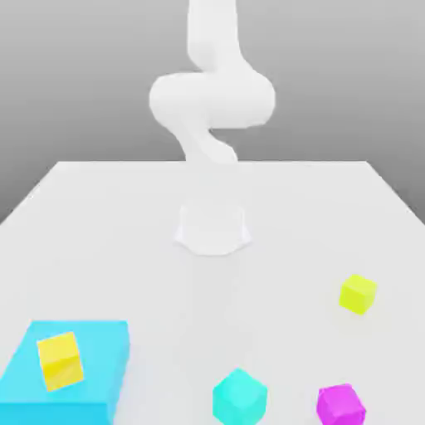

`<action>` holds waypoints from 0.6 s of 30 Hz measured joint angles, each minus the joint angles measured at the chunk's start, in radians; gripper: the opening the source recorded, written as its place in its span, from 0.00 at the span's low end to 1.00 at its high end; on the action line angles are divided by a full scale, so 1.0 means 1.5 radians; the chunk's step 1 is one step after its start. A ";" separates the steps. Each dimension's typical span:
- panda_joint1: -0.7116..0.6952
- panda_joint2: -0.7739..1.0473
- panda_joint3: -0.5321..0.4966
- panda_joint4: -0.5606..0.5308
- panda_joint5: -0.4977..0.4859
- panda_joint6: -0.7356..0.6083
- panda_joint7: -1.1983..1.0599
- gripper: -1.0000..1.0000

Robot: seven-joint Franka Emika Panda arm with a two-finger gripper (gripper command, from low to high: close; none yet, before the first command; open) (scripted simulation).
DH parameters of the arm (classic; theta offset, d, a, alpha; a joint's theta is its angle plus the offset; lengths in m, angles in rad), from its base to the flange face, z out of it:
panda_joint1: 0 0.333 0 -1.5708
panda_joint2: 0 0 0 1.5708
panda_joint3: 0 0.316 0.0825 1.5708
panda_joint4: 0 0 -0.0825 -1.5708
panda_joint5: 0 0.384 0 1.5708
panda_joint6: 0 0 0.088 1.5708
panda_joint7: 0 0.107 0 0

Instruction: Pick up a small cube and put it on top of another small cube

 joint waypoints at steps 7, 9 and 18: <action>0.062 0.169 0.114 -0.111 -0.016 0.115 0.021 0.50; 0.081 0.217 0.144 -0.143 -0.021 0.148 0.028 0.50; 0.202 0.450 0.276 -0.291 -0.037 0.305 0.052 0.50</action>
